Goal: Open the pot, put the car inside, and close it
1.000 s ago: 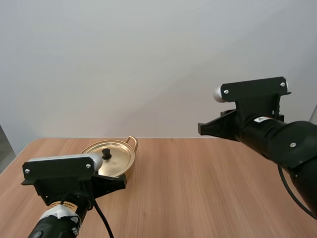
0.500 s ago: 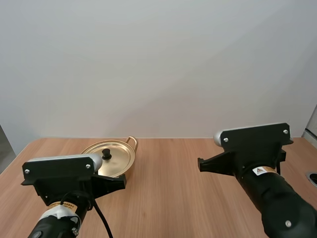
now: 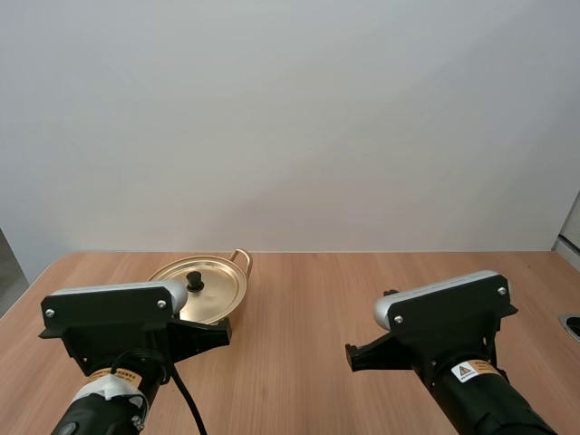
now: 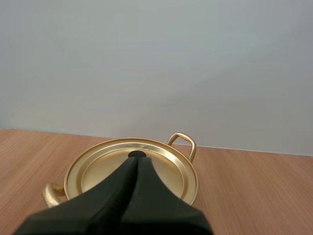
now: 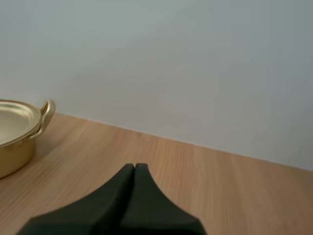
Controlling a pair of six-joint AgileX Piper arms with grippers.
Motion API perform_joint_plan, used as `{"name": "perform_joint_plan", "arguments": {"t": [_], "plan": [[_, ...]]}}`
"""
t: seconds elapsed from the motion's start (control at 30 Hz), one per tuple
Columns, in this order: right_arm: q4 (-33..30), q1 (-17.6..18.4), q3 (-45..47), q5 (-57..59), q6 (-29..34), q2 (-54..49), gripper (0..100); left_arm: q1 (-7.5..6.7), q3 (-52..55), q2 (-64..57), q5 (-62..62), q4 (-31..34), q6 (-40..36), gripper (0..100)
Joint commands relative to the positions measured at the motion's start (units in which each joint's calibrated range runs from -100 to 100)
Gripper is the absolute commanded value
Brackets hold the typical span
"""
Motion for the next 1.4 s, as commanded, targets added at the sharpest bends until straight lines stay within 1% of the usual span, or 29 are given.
{"name": "perform_joint_plan", "arguments": {"t": [0.0, 0.07, 0.13, 0.2, 0.27, 0.3, 0.43, 0.87, 1.07, 1.37], "plan": [[-0.69, 0.02, 0.00, 2.32, 2.97, 0.00, 0, -0.04, 0.00, 0.00, 0.07, 0.05, 0.01, 0], [-4.76, 0.02, 0.00, 1.20, 9.77, 0.00, 0, -0.04, 0.00, 0.00, 0.07, 0.05, 0.01, 0], [-12.23, 0.02, 0.00, 2.15, 18.96, 0.00, 0, -0.04, 0.00, 0.00, 0.07, 0.05, 0.01, 0], [-20.70, 0.02, 0.00, 6.53, 27.22, 0.00, 0, -0.04, 0.00, 0.00, 0.07, 0.05, 0.01, 0], [-24.92, 0.02, 0.00, 6.36, 31.39, 0.00, 0, -0.04, 0.00, 0.00, 0.07, 0.05, 0.01, 0], [-25.81, 0.02, 0.00, 6.16, 32.19, 0.00, 0, -0.04, 0.00, 0.00, 0.07, 0.05, 0.01, 0], [-28.11, 0.02, 0.00, 5.82, 33.95, 0.00, 0, -0.04, 0.00, 0.00, 0.07, 0.05, 0.01, 0], [-28.25, 0.02, 0.00, 5.82, 34.07, 0.00, 0, -0.04, 0.00, 0.00, 0.07, 0.05, 0.01, 0], [-28.35, 0.02, 0.00, 5.82, 34.07, 0.00, 0, -0.04, 0.00, 0.00, 9.35, 0.05, 0.01, 0], [-29.27, 0.02, 0.00, 5.82, 34.07, 0.00, 0, -0.04, 0.00, 0.00, 9.35, 0.91, 0.36, 0]]}}
